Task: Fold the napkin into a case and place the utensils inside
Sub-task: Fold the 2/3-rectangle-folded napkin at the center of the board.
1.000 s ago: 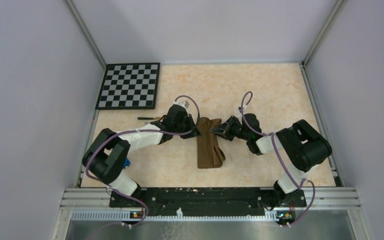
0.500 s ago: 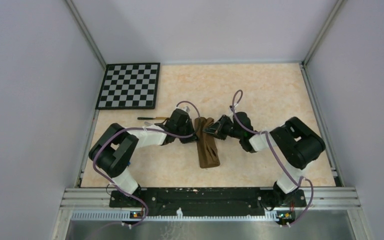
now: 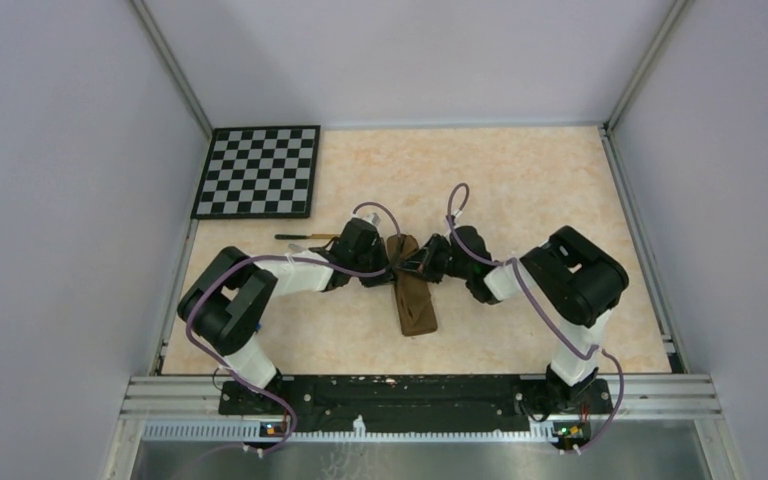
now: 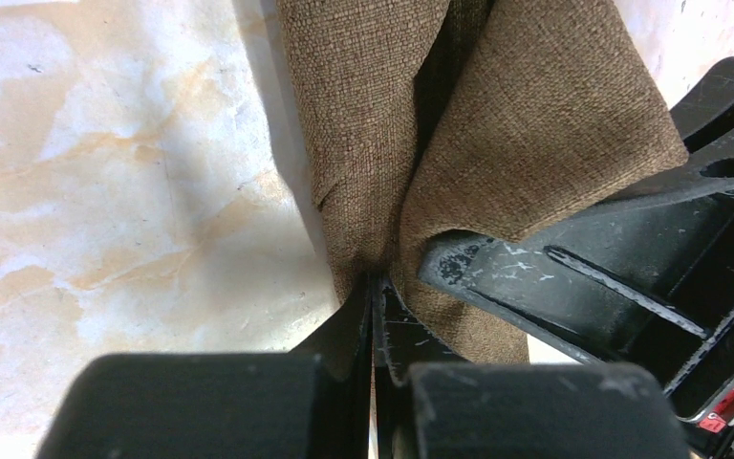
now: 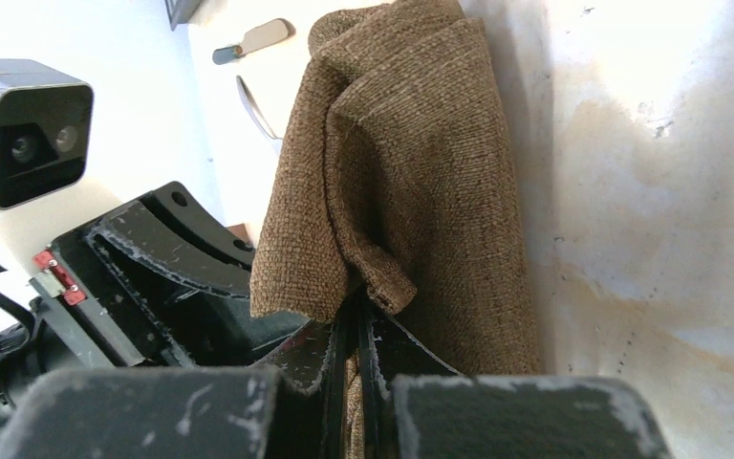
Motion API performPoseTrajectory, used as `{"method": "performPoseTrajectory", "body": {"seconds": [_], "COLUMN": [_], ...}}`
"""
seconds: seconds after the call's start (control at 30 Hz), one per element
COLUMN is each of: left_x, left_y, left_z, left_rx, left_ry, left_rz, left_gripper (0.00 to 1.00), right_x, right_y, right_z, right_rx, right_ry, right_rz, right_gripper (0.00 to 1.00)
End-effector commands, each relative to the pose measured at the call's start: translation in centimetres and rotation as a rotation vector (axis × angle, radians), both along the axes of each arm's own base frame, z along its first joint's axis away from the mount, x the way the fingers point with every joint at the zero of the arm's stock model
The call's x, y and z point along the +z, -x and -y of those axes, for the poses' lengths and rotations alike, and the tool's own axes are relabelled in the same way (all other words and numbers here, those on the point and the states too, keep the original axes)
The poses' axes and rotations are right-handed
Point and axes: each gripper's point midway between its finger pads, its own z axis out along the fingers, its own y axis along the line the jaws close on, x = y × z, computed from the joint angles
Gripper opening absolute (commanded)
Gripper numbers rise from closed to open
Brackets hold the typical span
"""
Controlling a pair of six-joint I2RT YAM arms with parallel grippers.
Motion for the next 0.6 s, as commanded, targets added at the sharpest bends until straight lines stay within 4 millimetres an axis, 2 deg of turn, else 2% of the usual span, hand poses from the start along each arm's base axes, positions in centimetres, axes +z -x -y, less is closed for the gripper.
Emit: {"method": "performPoseTrajectory", "body": {"seconds": [0.0, 0.07, 0.13, 0.3, 0.4, 0.47, 0.57], "left_x": [-1.0, -0.3, 0.6, 4.4, 6.2, 6.5, 4.7], "left_y": [0.5, 0.4, 0.5, 0.9, 1.6, 1.9, 2.2], "left_z": [-1.1, -1.1, -1.4, -2.2, -1.6, -0.4, 0.8], "left_rx": [-0.005, -0.013, -0.019, -0.014, -0.049, -0.094, -0.122], "left_ry": [-0.064, -0.065, -0.062, -0.024, 0.048, 0.102, 0.078], "left_rz": [0.013, 0.032, 0.055, 0.156, 0.19, 0.186, 0.127], "left_gripper": [0.0, 0.01, 0.06, 0.3, 0.43, 0.5, 0.52], "right_x": [0.5, 0.1, -0.4, -0.9, -0.9, -0.8, -0.3], "right_y": [-0.6, -0.5, -0.5, -0.4, -0.3, -0.3, -0.3], "right_z": [-1.3, -1.3, -1.1, -0.9, -1.0, -1.0, -1.3], "right_rx": [0.017, 0.022, 0.028, 0.035, 0.039, 0.041, 0.046], "right_ry": [0.004, 0.024, 0.048, 0.078, 0.083, 0.082, 0.06], "right_rz": [0.061, 0.064, 0.07, 0.08, 0.085, 0.087, 0.09], "right_gripper": [0.0, 0.0, 0.0, 0.0, 0.0, 0.0, 0.0]}}
